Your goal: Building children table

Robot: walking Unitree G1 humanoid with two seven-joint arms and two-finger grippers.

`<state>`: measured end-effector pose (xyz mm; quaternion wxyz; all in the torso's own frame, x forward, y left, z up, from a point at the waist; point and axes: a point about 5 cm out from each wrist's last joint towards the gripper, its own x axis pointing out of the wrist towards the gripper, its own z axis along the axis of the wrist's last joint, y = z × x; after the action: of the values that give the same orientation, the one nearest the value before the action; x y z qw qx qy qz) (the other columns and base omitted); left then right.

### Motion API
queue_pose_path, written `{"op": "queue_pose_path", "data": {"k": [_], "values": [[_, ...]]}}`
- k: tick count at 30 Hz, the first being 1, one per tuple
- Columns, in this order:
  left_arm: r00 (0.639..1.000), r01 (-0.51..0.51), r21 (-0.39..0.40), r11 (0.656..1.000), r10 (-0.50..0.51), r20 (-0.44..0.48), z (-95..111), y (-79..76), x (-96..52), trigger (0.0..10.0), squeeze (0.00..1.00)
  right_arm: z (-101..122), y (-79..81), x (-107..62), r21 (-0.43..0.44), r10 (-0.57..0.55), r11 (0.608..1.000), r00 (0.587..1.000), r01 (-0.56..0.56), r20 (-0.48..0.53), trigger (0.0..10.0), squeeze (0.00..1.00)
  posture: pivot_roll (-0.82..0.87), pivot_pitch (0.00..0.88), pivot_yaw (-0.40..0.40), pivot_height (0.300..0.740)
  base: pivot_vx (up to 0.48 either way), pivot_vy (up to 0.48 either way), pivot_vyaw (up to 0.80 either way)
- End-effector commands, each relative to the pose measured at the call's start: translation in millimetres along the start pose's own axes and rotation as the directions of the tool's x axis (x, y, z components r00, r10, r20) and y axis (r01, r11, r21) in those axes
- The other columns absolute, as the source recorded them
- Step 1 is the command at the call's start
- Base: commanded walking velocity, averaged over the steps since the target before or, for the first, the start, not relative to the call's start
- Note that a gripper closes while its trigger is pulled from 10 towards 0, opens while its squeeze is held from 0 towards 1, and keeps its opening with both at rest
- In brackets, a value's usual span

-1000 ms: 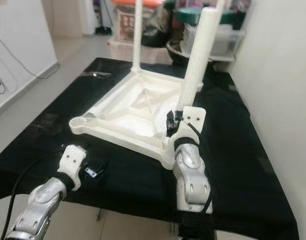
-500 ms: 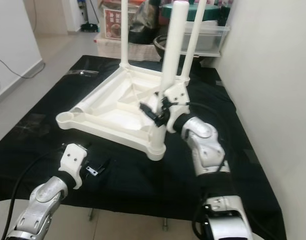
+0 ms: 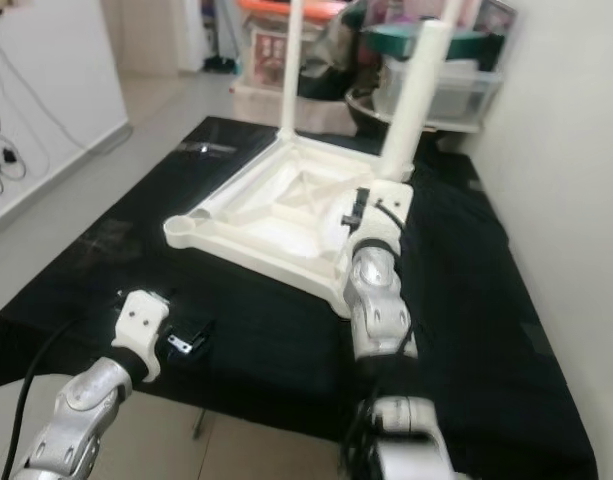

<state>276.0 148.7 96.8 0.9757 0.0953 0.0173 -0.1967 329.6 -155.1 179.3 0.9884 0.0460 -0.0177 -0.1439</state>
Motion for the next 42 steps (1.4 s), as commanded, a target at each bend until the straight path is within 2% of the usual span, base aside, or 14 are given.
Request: {"op": "queue_pose_path", "data": {"k": [1,3,4,8,9,21,22,23,27,31,33,35,41,42], "values": [[1.000,0.023,0.000,1.000,-0.023,-0.016,-2.3,-2.6,1.6,10.0,0.00,-15.7,-1.4,-19.4,-0.002,0.116,0.993,0.992,-0.116,-0.058,10.0,0.00,-0.03,0.000,-0.066,0.740,0.000,0.000,0.00],[0.999,0.034,-0.004,0.999,-0.034,-0.009,-0.8,-5.0,4.4,10.0,0.00,-5.0,4.6,-23.7,0.013,0.218,0.976,0.976,-0.218,0.006,10.0,0.00,-0.03,0.000,-0.059,0.740,0.000,0.000,0.00],[0.999,0.041,-0.004,0.999,-0.041,-0.006,-0.2,-7.2,8.2,10.0,0.00,2.7,2.6,-19.6,-0.015,0.272,0.962,0.962,-0.272,0.036,10.0,1.00,-0.03,0.000,-0.058,0.740,0.000,0.000,0.00],[0.999,0.047,-0.008,0.999,-0.047,0.006,2.8,-8.7,12.1,10.0,0.00,15.0,-2.1,-2.1,-0.081,0.290,0.955,0.956,-0.285,0.048,10.0,1.00,-0.02,0.000,-0.069,0.740,0.000,0.000,0.00],[0.999,0.042,-0.008,0.999,-0.042,0.012,3.7,-5.8,10.7,10.0,0.00,33.1,-2.8,18.0,-0.118,0.373,0.924,0.926,-0.364,0.059,10.0,0.00,-0.02,0.000,-0.070,0.740,0.000,0.000,0.00],[0.999,0.035,-0.004,0.999,-0.035,0.005,1.1,-5.3,10.7,10.0,0.00,51.5,16.0,17.2,-0.208,0.773,0.629,0.631,-0.749,0.063,10.0,0.00,-0.01,0.000,-0.079,0.740,0.000,0.000,0.00],[0.999,0.033,-0.007,0.999,-0.033,0.014,3.8,-6.2,12.1,10.0,0.00,39.7,24.5,12.9,-0.205,0.846,0.522,0.533,-0.828,0.003,8.5,0.00,0.01,0.000,-0.085,0.740,0.000,0.000,0.00],[0.999,0.031,-0.002,1.000,-0.031,0.016,4.8,-5.4,12.0,10.0,0.00,27.2,35.6,9.3,-0.184,0.882,0.455,0.470,-0.871,-0.042,3.7,0.00,0.02,0.000,-0.089,0.740,0.000,0.000,0.00],[1.000,0.025,0.003,1.000,-0.025,0.013,3.7,-1.5,10.5,10.0,0.00,11.9,52.4,3.6,-0.116,0.914,0.389,0.399,-0.914,-0.077,0.2,0.00,0.02,0.000,-0.088,0.740,0.000,0.000,0.00],[1.000,0.023,0.005,1.000,-0.023,0.013,4.3,0.3,9.7,10.0,0.00,9.2,56.2,10.9,-0.073,0.873,0.482,0.486,-0.873,-0.045,0.0,0.00,0.02,0.000,-0.083,0.740,0.000,0.000,0.00],[1.000,0.028,0.009,1.000,-0.028,0.013,4.5,-1.3,10.6,10.0,0.00,2.7,35.1,35.1,-0.056,0.578,0.812,0.814,-0.581,-0.063,0.0,0.00,0.02,0.000,-0.073,0.740,0.000,0.000,0.00],[0.999,0.030,0.006,1.000,-0.030,0.014,4.9,-2.0,10.7,10.0,0.00,-3.8,15.7,43.5,-0.045,0.351,0.933,0.931,-0.357,-0.101,0.0,0.00,0.02,0.000,-0.073,0.740,0.000,0.000,0.00],[0.999,0.038,0.007,0.999,-0.038,0.005,2.5,-0.9,8.1,10.0,0.00,-27.5,-43.5,13.9,-0.088,-0.180,0.982,0.975,0.170,-0.130,0.0,0.00,-0.02,0.000,-0.049,0.740,0.000,0.000,0.00],[0.999,0.046,0.008,0.999,-0.046,0.005,3.0,-1.5,8.8,10.0,0.00,-26.9,-45.6,-2.0,-0.085,-0.211,0.976,0.971,0.202,-0.114,9.1,0.00,-0.02,0.000,-0.046,0.740,0.000,0.000,0.00]]}}
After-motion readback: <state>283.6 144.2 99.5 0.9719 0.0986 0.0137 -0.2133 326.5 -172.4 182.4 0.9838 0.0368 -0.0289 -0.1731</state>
